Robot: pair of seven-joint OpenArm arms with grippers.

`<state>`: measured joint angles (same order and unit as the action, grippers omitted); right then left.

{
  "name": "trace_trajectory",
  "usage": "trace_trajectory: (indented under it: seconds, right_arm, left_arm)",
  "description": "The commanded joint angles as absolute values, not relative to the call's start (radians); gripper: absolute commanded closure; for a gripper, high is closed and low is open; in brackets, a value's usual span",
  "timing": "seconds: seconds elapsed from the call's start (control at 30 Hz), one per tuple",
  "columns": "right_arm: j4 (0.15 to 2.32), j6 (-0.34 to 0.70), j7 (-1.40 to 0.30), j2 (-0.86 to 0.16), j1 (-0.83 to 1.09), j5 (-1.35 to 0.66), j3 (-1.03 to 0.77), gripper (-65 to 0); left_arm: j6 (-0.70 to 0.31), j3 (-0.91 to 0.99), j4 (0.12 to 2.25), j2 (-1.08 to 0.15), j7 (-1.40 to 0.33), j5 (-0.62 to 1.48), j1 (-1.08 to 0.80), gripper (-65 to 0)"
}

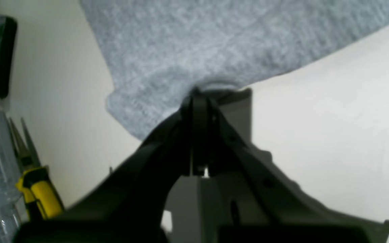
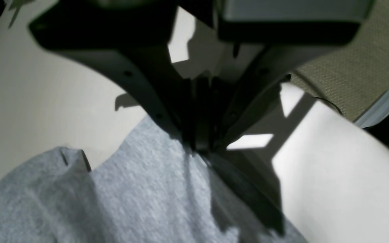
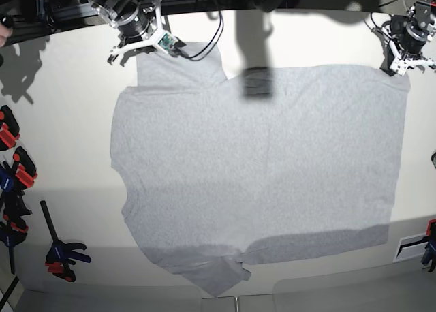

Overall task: Fold the T-shirt properly
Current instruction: 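Lower both grippers and pinch the shirt edge at each shoulder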

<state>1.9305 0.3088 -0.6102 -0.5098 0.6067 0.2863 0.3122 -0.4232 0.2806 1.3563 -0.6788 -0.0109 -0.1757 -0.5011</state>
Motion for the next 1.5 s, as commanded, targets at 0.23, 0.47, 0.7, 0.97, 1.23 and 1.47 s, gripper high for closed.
trace_trajectory:
  seconds: [0.23,0.47,0.7,0.97,1.23,1.47]
  right_arm:
    - [1.937,0.298,-0.622,-0.518,0.610,0.289,0.309,0.0]
    - [1.937,0.298,-0.626,-0.518,0.610,0.289,0.309,0.0]
    - [1.937,0.298,-0.631,-0.518,0.610,0.289,0.309,0.0]
    - [1.937,0.298,-0.632,-0.518,0.610,0.289,0.309,0.0]
    - [1.937,0.298,-0.633,-0.518,0.610,0.289,0.309,0.0]
    - [1.937,0.298,-0.650,-0.518,0.610,0.294,0.309,0.0]
  left_arm:
    - [-0.427,0.286,1.481,-0.699,-0.136,-0.041,-0.504,-27.6]
    - [-0.427,0.286,1.526,-0.739,-0.395,-0.017,-0.498,-36.1]
    - [-0.429,0.286,1.469,-0.771,-0.451,0.221,-0.468,-36.1]
    - [-0.519,0.286,1.233,-0.771,-0.501,0.321,-0.379,-35.9]
    - [-0.532,0.286,1.224,-0.771,-0.451,0.252,-0.399,-13.2]
    - [-0.532,0.286,1.243,-0.771,-0.421,0.252,-0.400,0.0]
